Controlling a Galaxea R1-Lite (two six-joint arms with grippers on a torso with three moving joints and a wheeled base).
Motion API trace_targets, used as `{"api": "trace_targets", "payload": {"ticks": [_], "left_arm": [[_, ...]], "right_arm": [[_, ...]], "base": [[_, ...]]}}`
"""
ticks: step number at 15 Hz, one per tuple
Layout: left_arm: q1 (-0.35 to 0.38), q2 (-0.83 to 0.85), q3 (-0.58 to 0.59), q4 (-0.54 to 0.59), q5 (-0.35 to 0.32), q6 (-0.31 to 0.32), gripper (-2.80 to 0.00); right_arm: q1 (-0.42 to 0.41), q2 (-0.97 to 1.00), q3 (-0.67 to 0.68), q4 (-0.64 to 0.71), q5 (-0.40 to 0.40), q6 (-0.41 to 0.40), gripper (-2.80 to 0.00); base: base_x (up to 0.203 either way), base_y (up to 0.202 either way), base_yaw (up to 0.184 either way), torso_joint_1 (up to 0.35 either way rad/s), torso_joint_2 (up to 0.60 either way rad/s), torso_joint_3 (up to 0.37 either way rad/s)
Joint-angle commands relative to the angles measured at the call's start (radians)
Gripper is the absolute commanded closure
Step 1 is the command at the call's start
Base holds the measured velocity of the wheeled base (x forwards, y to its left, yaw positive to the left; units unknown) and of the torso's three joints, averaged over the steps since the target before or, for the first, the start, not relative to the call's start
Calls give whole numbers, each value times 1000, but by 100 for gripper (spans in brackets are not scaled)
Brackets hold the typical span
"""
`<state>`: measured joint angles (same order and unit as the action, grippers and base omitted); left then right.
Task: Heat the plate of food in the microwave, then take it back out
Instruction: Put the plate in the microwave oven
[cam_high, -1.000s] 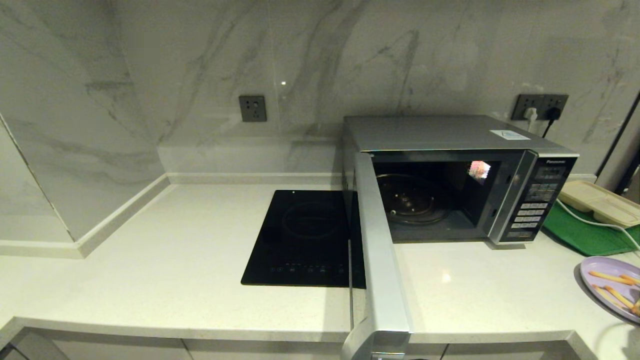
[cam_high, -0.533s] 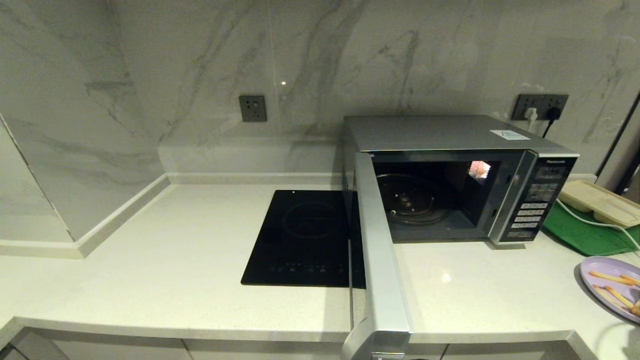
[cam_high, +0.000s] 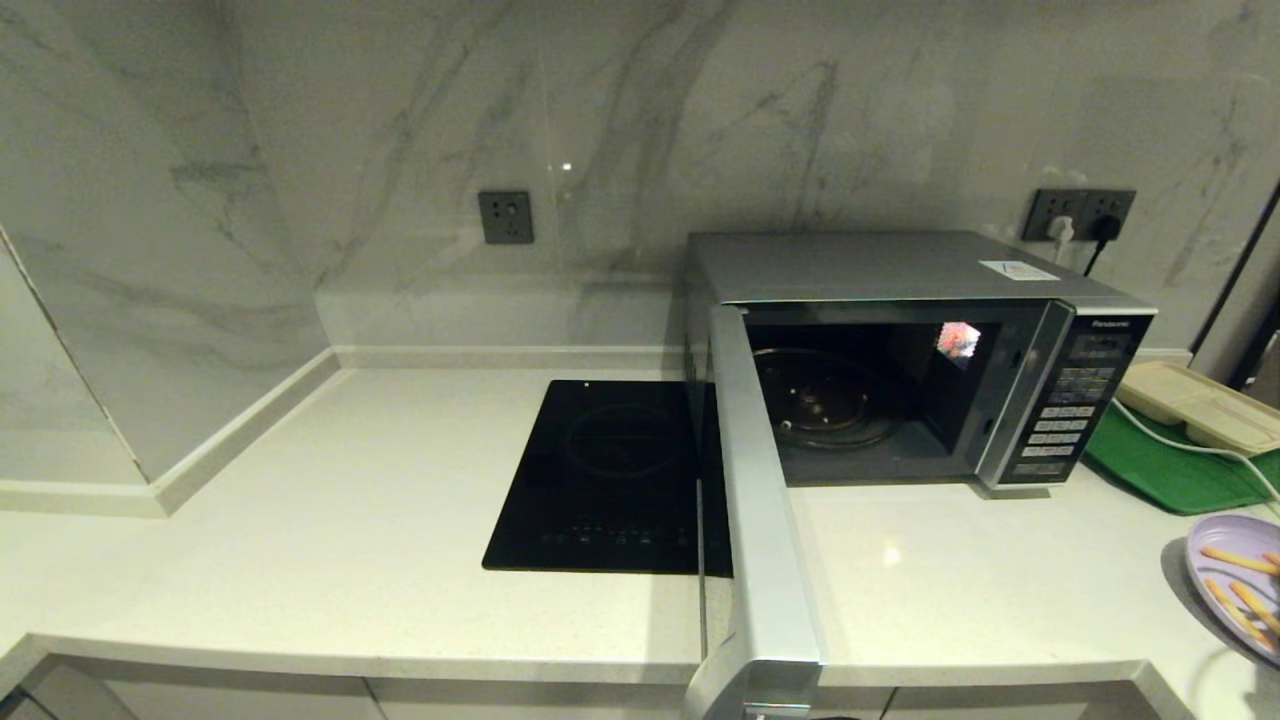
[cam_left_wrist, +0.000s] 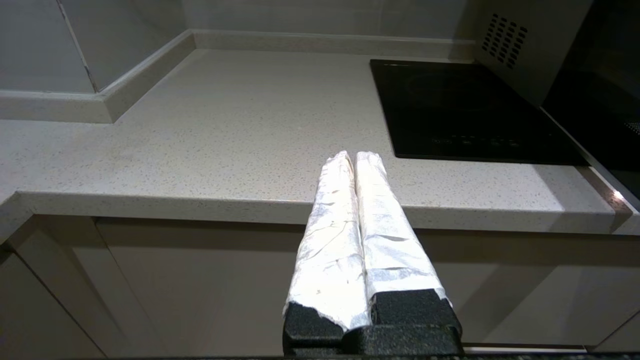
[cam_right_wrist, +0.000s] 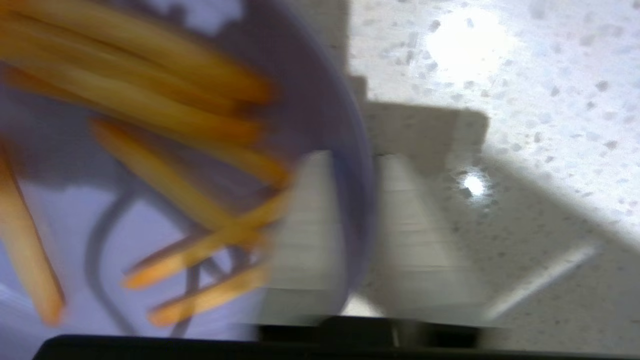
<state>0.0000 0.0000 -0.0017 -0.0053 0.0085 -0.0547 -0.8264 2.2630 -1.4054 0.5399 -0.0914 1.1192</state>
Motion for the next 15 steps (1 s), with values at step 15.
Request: {"api": "trace_targets", "payload": {"ticks": [15], "left_arm": [[0, 0, 0, -1, -1, -1, 0]], "right_arm": [[53, -116, 35, 9, 21, -63, 0]], "base": [[0, 0, 0, 0, 0, 0]]}}
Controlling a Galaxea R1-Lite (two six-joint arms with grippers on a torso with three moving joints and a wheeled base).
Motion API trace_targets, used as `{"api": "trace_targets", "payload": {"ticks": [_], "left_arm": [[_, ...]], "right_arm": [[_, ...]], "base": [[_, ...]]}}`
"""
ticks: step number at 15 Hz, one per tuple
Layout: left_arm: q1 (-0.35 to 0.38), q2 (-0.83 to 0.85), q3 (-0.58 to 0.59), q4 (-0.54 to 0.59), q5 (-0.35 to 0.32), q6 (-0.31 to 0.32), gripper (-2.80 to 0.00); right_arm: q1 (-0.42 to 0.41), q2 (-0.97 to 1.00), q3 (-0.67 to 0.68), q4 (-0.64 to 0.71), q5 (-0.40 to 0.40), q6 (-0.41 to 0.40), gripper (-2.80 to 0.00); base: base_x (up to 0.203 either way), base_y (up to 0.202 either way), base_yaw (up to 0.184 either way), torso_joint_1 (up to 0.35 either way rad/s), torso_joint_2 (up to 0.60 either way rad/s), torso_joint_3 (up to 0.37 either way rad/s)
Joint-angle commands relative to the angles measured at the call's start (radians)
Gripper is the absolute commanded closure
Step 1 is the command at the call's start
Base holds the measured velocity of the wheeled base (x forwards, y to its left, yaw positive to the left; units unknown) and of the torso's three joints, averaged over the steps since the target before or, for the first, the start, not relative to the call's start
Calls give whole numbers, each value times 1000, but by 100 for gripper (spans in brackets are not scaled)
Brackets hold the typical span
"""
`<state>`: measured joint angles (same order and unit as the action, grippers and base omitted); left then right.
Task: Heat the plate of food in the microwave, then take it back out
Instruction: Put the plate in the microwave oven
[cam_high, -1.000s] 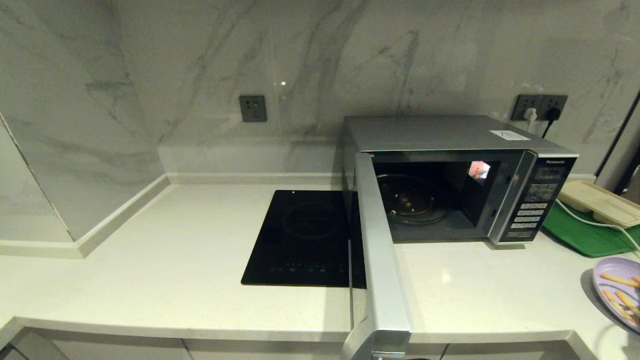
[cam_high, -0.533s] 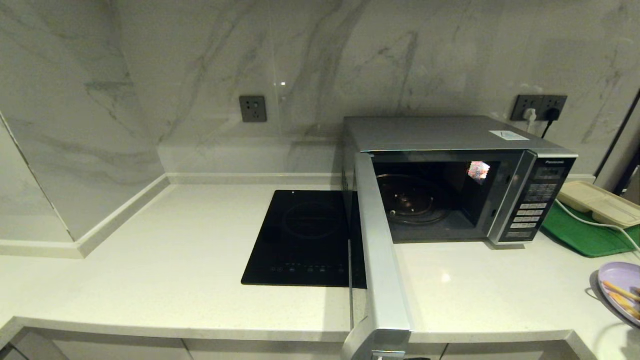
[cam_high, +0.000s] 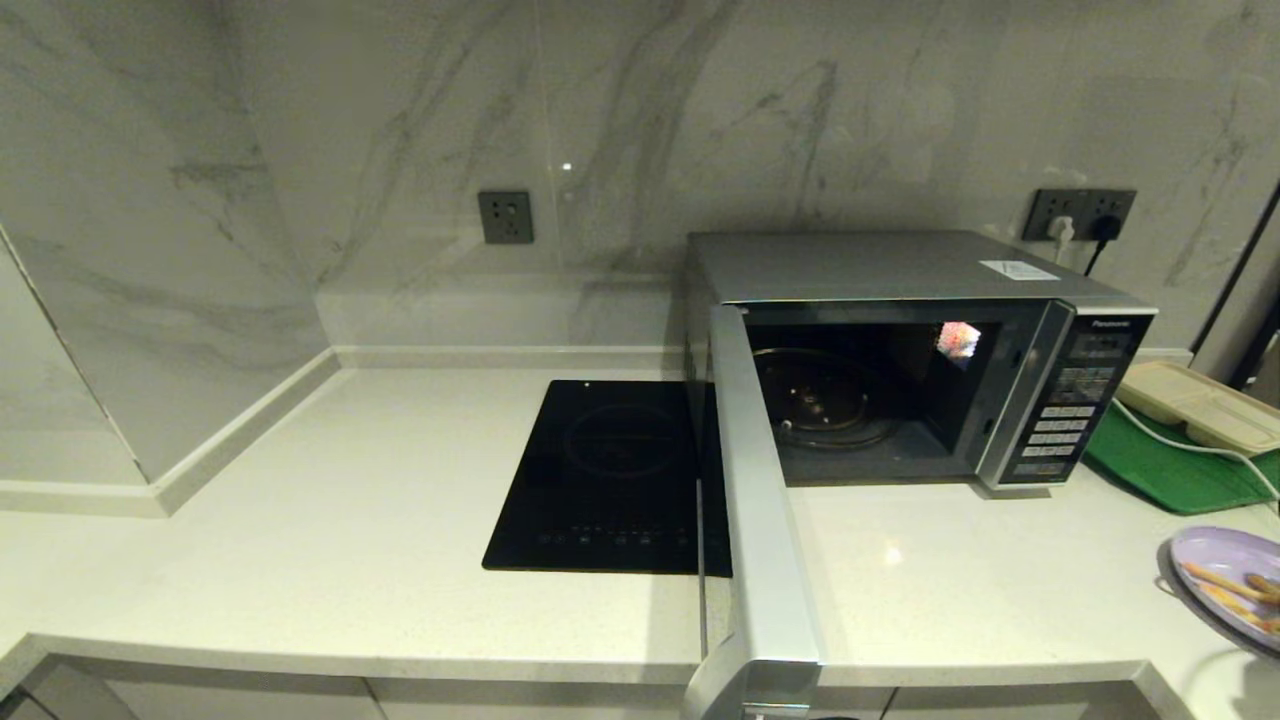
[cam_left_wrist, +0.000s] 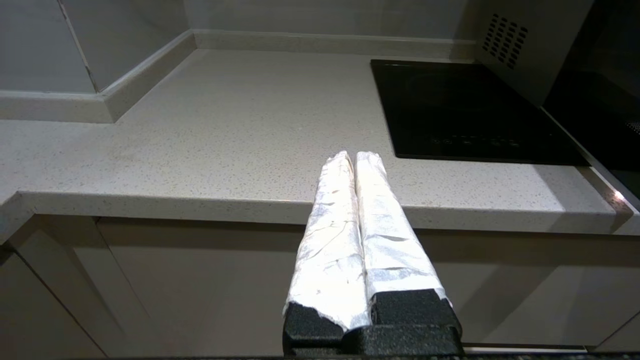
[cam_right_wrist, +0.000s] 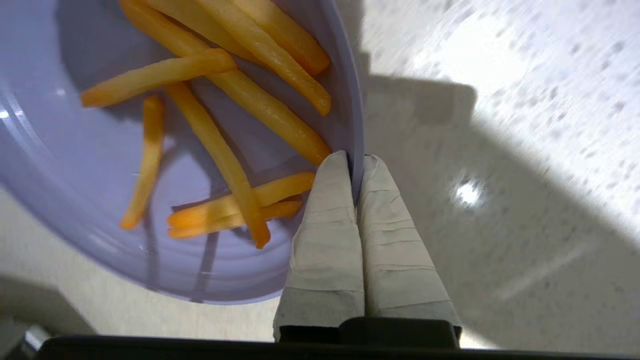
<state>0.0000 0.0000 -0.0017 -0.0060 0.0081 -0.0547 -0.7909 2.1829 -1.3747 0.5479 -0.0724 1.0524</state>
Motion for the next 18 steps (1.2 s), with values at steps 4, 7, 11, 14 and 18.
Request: {"api": "trace_targets", "payload": {"ticks": [4, 7, 11, 14, 18], "left_arm": [[0, 0, 0, 0, 0, -1, 0], [0, 0, 0, 0, 0, -1, 0], [0, 0, 0, 0, 0, -1, 0], [0, 0, 0, 0, 0, -1, 0], [0, 0, 0, 0, 0, -1, 0]], "right_arm": [[72, -104, 49, 1, 4, 3, 0], [89, -148, 96, -1, 24, 3, 0], [93, -155, 105, -2, 55, 3, 0], [93, -182, 109, -3, 104, 0, 0], [104, -234, 159, -37, 182, -76, 0]], "base": [[0, 0, 0, 0, 0, 0], [0, 0, 0, 0, 0, 0], [0, 0, 0, 0, 0, 0], [0, 0, 0, 0, 0, 0], [0, 0, 0, 0, 0, 0]]}}
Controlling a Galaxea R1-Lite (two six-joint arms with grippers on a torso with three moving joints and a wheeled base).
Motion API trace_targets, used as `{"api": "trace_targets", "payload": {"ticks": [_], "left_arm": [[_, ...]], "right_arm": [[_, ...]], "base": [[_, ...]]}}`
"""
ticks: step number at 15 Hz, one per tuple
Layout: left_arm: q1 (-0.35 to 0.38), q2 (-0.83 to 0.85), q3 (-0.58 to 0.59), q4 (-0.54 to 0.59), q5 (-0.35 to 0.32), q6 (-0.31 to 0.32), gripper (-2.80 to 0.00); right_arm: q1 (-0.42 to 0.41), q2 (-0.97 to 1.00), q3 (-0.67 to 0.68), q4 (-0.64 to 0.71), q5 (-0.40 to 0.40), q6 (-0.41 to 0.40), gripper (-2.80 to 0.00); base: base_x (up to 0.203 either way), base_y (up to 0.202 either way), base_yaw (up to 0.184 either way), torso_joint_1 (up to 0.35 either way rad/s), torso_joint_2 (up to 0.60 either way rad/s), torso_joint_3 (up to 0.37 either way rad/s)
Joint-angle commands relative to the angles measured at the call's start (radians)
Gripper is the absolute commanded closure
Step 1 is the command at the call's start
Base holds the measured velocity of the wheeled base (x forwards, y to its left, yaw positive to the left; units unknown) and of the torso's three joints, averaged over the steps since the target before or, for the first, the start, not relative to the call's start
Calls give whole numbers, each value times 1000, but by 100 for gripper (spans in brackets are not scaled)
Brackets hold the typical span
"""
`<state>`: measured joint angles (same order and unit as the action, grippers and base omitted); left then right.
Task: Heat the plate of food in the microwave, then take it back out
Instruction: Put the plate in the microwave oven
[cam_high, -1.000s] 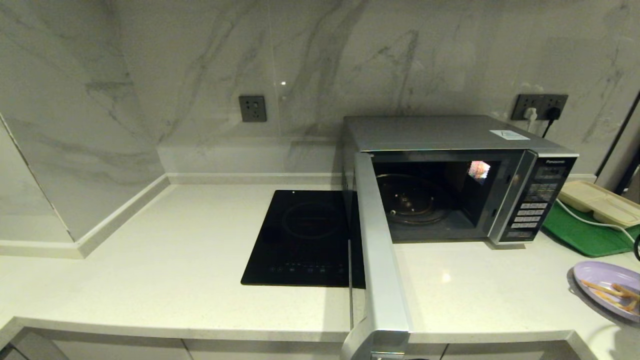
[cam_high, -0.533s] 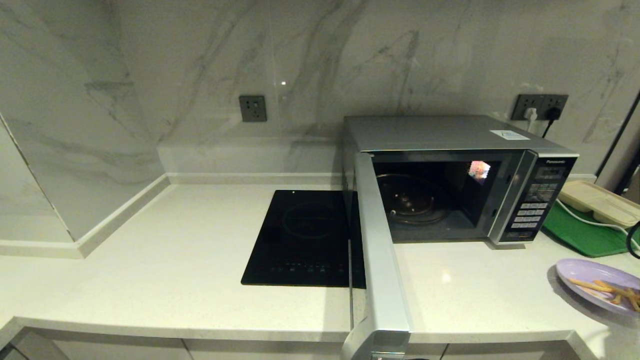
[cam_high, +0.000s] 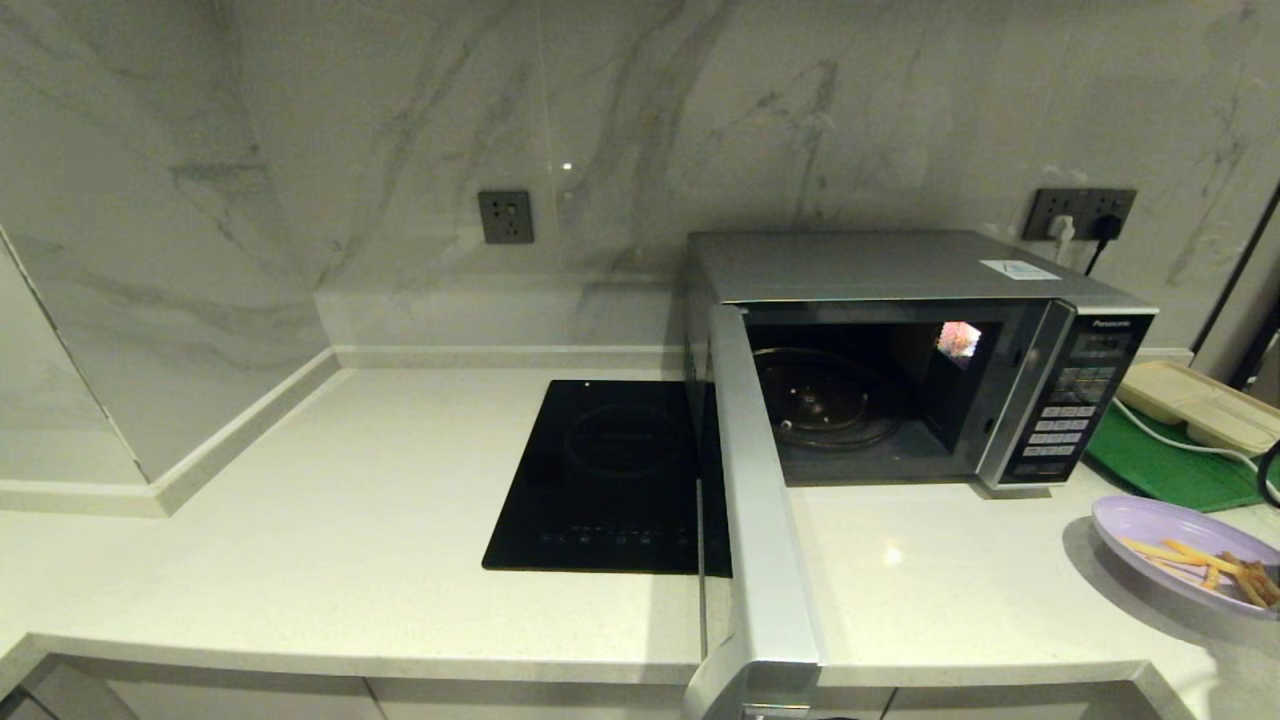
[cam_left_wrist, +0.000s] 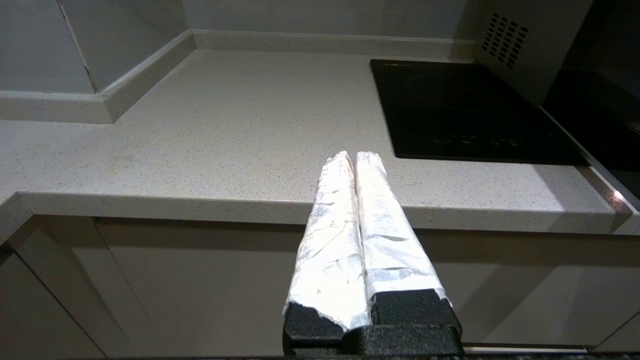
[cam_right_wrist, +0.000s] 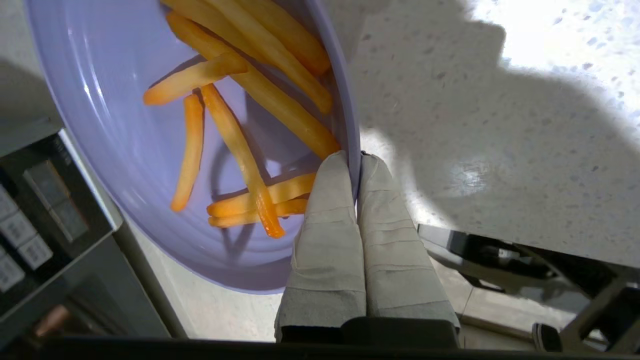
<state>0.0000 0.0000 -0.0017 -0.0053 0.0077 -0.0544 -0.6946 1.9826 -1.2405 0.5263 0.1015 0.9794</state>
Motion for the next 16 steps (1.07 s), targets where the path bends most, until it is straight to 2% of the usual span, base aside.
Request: {"api": "trace_targets", "payload": {"ticks": [1, 4, 16], "left_arm": [[0, 0, 0, -1, 2, -1, 0], [0, 0, 0, -1, 2, -1, 0], [0, 0, 0, -1, 0, -1, 0]], "right_arm": [[15, -52, 52, -48, 20, -14, 0], [67, -110, 130, -132, 56, -63, 0], [243, -188, 181, -136, 58, -50, 0]], "base": [[0, 0, 0, 0, 0, 0], [0, 0, 0, 0, 0, 0], [0, 0, 0, 0, 0, 0]]}}
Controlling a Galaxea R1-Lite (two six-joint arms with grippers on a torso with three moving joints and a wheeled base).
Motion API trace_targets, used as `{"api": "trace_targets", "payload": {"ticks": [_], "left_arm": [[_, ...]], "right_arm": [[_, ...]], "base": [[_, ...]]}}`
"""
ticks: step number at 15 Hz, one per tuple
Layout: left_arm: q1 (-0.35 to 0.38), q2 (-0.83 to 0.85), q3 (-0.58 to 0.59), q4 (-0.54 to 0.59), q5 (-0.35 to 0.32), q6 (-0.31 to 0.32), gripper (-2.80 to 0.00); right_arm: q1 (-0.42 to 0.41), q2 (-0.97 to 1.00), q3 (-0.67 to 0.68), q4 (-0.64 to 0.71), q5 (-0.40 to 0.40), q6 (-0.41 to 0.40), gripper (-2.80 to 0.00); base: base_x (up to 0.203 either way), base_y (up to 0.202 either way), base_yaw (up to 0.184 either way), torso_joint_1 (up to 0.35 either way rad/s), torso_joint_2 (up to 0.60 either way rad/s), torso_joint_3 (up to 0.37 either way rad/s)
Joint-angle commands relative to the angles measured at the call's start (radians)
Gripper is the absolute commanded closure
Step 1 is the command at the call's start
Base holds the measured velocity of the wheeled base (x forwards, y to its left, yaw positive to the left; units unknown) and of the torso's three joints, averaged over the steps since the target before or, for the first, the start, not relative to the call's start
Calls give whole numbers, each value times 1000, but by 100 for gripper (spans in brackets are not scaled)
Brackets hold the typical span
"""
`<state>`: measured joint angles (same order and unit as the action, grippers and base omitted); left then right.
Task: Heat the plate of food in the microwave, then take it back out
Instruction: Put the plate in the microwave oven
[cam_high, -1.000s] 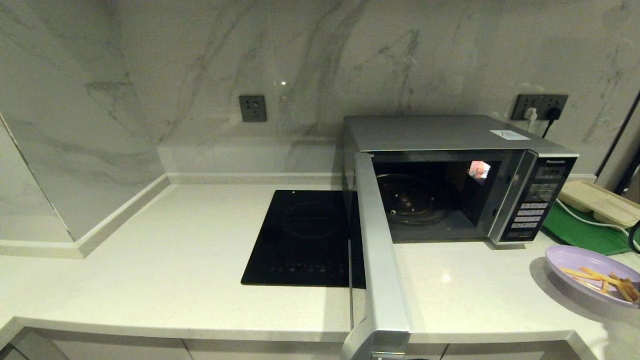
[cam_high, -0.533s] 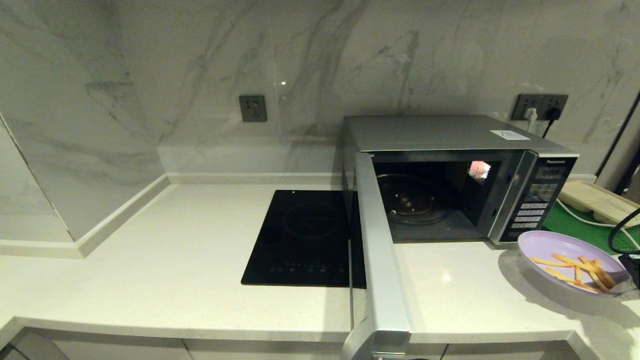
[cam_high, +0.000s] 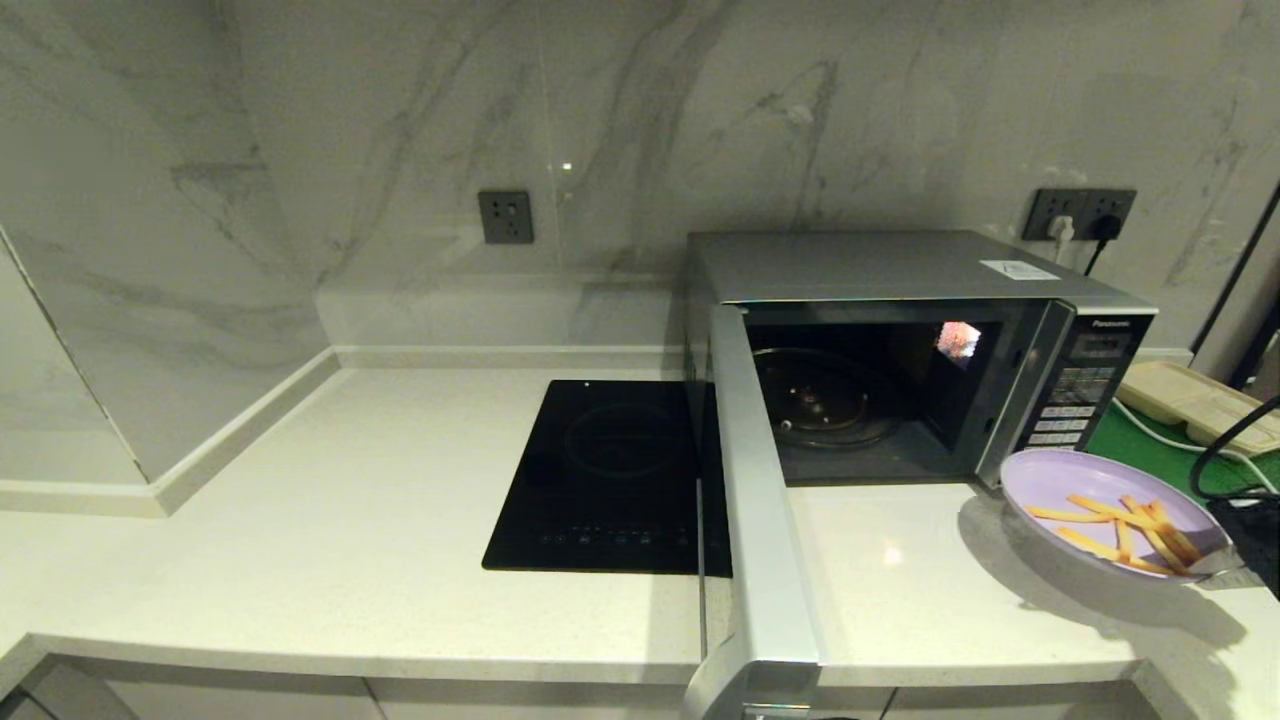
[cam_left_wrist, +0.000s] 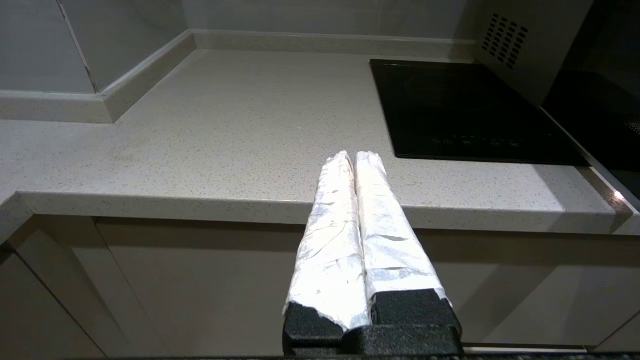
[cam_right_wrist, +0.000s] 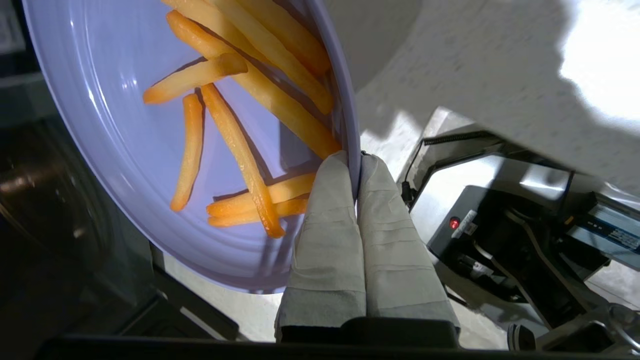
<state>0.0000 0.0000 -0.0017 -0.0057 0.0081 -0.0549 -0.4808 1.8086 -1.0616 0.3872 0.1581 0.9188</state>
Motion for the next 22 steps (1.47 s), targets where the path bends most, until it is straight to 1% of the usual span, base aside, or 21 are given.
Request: {"api": "trace_targets", "payload": {"ticks": [1, 7, 10, 12, 16, 19, 22], "left_arm": [[0, 0, 0, 0, 0, 0, 0], [0, 0, 0, 0, 0, 0, 0], [0, 0, 0, 0, 1, 0, 0], [0, 0, 0, 0, 1, 0, 0], [0, 0, 0, 0, 1, -2, 0], [0, 0, 0, 0, 1, 0, 0], [0, 0, 0, 0, 1, 0, 0]], "right_arm": [[39, -15, 3, 2, 1, 20, 0], [91, -52, 27, 3, 1, 31, 0], [185, -51, 22, 2, 1, 36, 0], [239, -49, 22, -5, -1, 80, 0], [300, -43, 19, -6, -3, 80, 0], [332, -9, -6, -6, -3, 80, 0], [392, 30, -49, -5, -5, 101, 0]], "base": [[0, 0, 0, 0, 0, 0], [0, 0, 0, 0, 0, 0], [0, 0, 0, 0, 0, 0], [0, 0, 0, 0, 0, 0], [0, 0, 0, 0, 0, 0], [0, 0, 0, 0, 0, 0], [0, 0, 0, 0, 0, 0]]}}
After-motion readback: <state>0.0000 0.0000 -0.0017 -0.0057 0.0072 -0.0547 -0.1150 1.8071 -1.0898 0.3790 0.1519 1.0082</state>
